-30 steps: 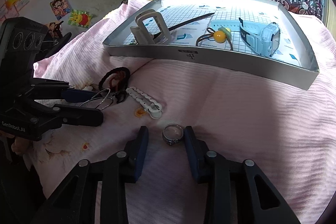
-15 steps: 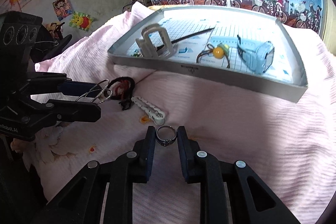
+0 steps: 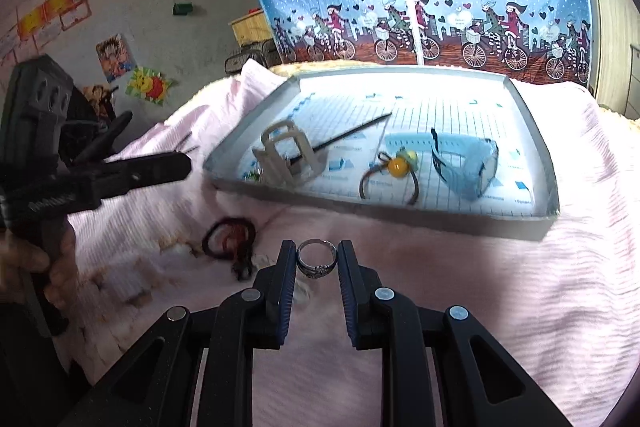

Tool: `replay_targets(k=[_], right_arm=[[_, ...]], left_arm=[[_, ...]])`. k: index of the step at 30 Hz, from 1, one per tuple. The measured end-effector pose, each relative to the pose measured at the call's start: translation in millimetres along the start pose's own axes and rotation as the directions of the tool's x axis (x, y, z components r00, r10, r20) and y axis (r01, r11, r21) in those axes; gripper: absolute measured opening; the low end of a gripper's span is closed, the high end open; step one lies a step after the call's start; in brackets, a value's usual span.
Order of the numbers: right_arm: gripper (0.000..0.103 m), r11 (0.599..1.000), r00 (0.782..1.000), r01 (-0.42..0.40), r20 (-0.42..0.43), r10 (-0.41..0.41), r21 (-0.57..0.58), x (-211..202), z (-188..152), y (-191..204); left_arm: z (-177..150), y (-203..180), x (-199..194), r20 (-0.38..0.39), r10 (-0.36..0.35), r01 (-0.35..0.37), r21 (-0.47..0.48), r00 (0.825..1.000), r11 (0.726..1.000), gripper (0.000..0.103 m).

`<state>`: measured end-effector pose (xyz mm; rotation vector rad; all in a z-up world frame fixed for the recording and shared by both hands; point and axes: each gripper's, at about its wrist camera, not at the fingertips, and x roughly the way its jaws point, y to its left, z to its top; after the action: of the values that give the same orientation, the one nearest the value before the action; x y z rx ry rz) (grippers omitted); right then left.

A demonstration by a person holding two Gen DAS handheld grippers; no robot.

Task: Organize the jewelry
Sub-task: 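Lower the hoops and ring into the grid tray and open both tools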

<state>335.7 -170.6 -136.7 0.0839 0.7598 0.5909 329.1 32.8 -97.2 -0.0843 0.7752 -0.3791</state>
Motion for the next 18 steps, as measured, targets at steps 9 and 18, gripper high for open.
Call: replay_targets(k=[9,18], right_arm=[[0.02,0.993,0.993,0.063,0.097,-0.073,0.098,38,34,-9],[0.02,0.994,0.997,0.08,0.01,-0.08,0.07,64,36,-19]], left_arm=[[20,35,41,0.034,0.116,-0.115,-0.039,0.993,0.993,0.041],[23,57,60,-0.035,0.096,-0.099,-0.091,0.995,0.991,0.041]])
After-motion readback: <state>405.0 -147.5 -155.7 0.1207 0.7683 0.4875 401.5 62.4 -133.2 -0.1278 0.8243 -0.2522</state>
